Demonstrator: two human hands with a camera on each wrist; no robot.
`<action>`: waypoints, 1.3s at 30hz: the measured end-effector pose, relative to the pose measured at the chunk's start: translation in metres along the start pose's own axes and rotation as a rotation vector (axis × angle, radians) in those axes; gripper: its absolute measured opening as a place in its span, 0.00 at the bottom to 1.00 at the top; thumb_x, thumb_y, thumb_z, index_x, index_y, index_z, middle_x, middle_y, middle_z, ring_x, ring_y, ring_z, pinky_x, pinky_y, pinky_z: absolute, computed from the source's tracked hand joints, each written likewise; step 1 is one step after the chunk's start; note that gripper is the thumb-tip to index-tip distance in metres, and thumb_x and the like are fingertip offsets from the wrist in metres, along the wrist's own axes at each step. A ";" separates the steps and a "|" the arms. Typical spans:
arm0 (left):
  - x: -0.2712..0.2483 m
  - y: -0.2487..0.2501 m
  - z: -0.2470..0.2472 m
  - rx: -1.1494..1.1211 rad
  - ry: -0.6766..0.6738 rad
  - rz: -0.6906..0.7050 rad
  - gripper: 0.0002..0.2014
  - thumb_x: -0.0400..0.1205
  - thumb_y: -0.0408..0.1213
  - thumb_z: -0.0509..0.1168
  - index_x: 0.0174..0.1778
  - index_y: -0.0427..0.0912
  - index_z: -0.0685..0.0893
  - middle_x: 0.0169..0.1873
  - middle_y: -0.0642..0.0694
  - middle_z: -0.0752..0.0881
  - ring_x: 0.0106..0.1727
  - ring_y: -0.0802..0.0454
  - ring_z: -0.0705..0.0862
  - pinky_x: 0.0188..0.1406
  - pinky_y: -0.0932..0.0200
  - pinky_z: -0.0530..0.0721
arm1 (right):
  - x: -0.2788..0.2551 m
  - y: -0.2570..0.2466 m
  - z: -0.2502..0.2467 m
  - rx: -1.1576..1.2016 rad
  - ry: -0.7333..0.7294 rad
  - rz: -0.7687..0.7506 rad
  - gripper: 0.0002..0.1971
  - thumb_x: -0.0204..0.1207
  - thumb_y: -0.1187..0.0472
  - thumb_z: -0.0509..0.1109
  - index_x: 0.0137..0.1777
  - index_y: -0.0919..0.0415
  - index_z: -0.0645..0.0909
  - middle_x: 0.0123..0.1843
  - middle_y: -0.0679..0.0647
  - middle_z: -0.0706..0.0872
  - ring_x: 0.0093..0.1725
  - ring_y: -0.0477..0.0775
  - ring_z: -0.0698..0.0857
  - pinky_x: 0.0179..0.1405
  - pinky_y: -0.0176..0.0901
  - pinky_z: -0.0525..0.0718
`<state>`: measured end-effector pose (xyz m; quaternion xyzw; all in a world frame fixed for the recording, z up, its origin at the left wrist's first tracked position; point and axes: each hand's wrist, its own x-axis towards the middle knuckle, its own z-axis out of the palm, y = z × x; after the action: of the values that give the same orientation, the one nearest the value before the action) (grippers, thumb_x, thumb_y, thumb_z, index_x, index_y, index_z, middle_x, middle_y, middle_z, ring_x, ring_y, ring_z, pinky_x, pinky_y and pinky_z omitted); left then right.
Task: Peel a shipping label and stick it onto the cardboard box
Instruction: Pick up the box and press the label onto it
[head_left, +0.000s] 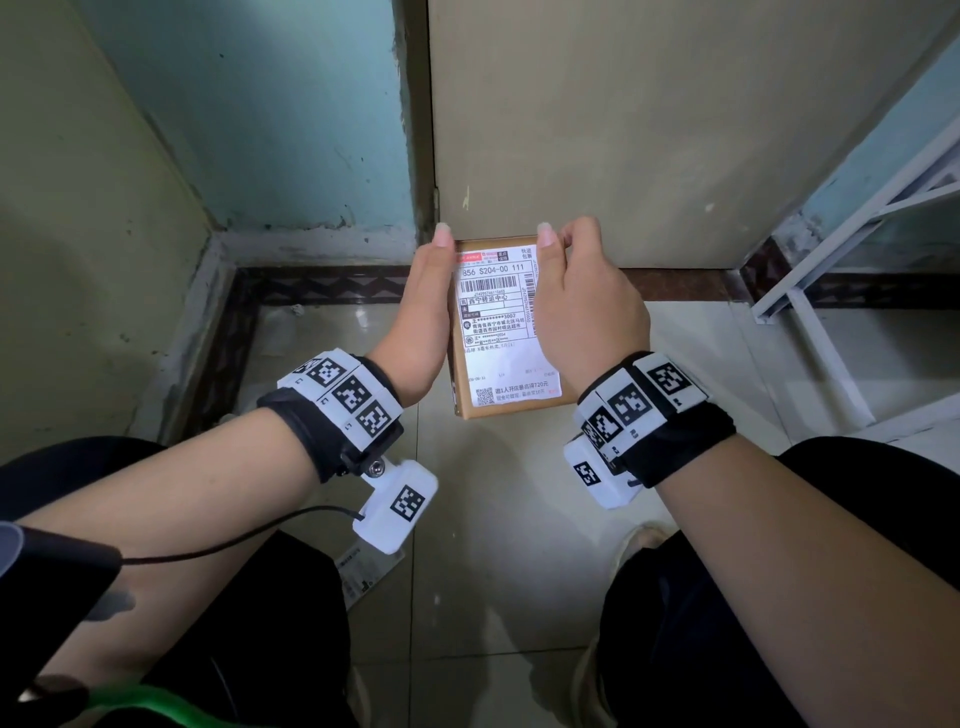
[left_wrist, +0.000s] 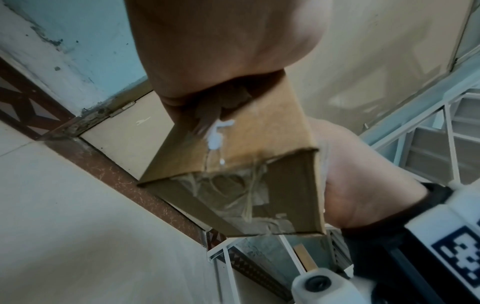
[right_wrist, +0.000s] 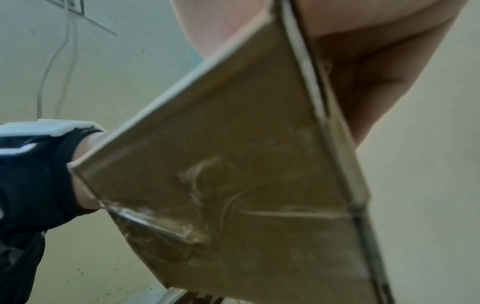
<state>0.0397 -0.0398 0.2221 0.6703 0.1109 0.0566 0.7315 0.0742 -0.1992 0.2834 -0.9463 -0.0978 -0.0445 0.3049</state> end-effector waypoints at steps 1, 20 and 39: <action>-0.002 0.003 0.001 0.001 -0.020 0.005 0.57 0.78 0.87 0.53 0.79 0.33 0.80 0.73 0.32 0.89 0.74 0.33 0.89 0.80 0.31 0.82 | -0.001 0.000 0.001 0.008 0.001 -0.006 0.20 0.94 0.39 0.47 0.61 0.54 0.71 0.45 0.49 0.88 0.44 0.63 0.84 0.39 0.51 0.74; -0.019 0.015 0.003 0.134 0.051 0.077 0.46 0.88 0.76 0.53 0.63 0.27 0.79 0.60 0.26 0.88 0.62 0.31 0.91 0.73 0.24 0.84 | -0.011 -0.005 0.002 -0.001 -0.037 0.041 0.25 0.90 0.31 0.47 0.62 0.53 0.68 0.45 0.51 0.88 0.46 0.64 0.85 0.45 0.54 0.79; -0.029 0.031 0.003 0.065 -0.039 0.041 0.41 0.85 0.75 0.62 0.57 0.31 0.81 0.54 0.28 0.87 0.52 0.34 0.91 0.63 0.37 0.87 | -0.014 -0.004 -0.009 0.001 -0.064 -0.054 0.30 0.86 0.24 0.49 0.55 0.52 0.73 0.45 0.49 0.90 0.47 0.62 0.87 0.46 0.54 0.83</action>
<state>0.0145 -0.0467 0.2556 0.6970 0.0844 0.0549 0.7100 0.0590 -0.2040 0.2911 -0.9442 -0.1331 -0.0226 0.3005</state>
